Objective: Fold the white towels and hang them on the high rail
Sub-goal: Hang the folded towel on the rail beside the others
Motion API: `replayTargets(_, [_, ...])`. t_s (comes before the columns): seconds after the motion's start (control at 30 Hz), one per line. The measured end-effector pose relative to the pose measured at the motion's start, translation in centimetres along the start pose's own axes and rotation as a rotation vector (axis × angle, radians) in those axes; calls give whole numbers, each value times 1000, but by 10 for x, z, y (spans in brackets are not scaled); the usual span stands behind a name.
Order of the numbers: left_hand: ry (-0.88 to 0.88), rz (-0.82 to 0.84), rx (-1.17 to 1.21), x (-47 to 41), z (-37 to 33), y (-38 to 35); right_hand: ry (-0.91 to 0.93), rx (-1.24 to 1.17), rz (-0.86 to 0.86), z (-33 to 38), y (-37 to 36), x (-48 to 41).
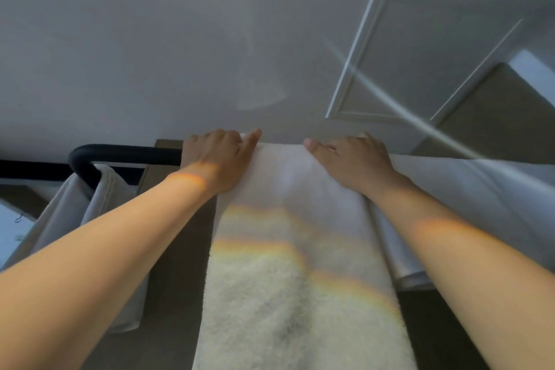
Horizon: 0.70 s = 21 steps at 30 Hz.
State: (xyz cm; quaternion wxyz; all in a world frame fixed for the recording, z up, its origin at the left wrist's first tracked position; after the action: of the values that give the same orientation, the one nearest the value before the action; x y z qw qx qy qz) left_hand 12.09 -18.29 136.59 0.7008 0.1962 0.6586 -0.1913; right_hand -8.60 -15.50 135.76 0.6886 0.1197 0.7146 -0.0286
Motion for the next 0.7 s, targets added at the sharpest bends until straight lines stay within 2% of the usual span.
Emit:
replayTargets(0.07, [-3,-21,-28,1,4,1,10,56,5,2,-2,1])
replayTargets(0.2, [-14,-104,-12,1,15,8,68,-12,19,9,-5,5])
replayTargets(0.3, [15,-133,-6,-3,27,14,110,33,-11,17,-2,9])
replayTargets(0.6, [-2,-50,48,-11,24,3,-13,11,87,15,-11,-16])
replayTargets(0.7, [13,-37,9,-10,25,4,5,-1,118,15,-9,-9])
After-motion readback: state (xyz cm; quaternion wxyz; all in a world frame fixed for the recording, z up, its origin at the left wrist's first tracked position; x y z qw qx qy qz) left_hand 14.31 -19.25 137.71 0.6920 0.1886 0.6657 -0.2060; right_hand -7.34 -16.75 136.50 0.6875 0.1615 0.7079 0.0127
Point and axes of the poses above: each hand's wrist, its own x-axis away from the middle knuckle, its own y-axis out of the back of the hand, z = x × y, the point moved 10 cm from there along -x, towards the middle knuckle, and after that the axes turned 15 degrees about x, right-handed, at the moved point
